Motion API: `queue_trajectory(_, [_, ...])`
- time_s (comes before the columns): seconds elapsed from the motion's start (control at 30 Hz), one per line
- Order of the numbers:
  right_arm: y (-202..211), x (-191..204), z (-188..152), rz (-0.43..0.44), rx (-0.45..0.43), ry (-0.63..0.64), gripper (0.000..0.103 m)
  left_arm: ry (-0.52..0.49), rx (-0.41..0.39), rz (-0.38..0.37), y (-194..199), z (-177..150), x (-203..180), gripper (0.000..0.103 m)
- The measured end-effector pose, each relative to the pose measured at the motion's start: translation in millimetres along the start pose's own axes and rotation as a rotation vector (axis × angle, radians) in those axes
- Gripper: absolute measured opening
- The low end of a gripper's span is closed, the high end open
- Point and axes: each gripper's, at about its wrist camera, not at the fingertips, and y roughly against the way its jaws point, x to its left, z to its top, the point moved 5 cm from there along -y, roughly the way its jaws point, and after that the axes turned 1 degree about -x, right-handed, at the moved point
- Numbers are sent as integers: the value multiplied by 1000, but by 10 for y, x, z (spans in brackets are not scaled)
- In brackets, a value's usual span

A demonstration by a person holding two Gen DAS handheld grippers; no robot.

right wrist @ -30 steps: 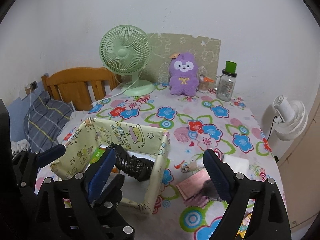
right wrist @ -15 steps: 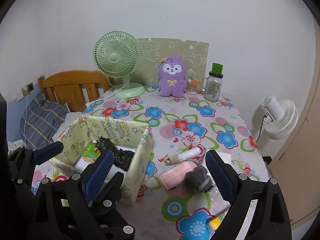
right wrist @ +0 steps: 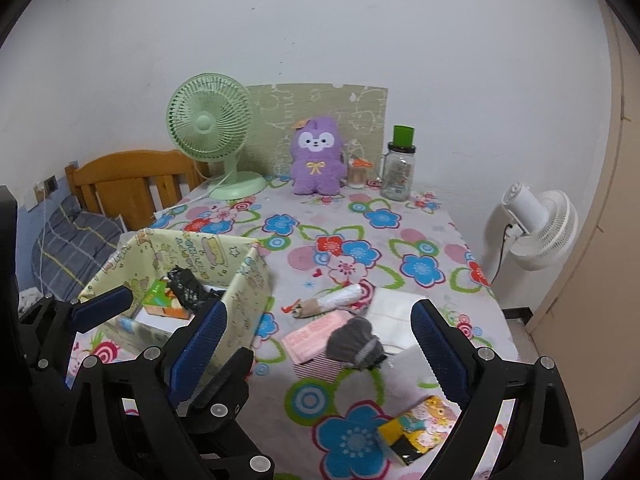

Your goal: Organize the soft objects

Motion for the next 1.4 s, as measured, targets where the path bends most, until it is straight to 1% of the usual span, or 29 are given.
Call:
queue_trajectory(0.27, [66, -223, -148, -23, -1, -21, 95, -17, -2, -51, 1, -80, -268, 101])
queue_trajectory(0.37, [83, -287, -198, -29, 3, -28, 95, -21, 1, -59, -14, -109, -345, 101])
queue_trajectory(0.5, [102, -358, -253, -34, -6, -35, 101, -21, -3, -85, -23, -151, -427, 101])
queue_trajectory(0.57, [121, -385, -290, -28, -21, -38, 101, -18, -12, -104, -22, -175, -460, 101])
queue_trajectory(0.67, [120, -417, -367, -25, -23, -40, 101, -28, -18, -109, -36, -223, -521, 101])
queue_trajectory(1.0, [-26, -554, -682, -34, 24, -53, 101, -38, 35, -121, -250, -488, -652, 101])
queue_trajectory(1.4, [-233, -718, -996, -53, 93, -104, 101, -59, 94, -136, -461, -726, -751, 100])
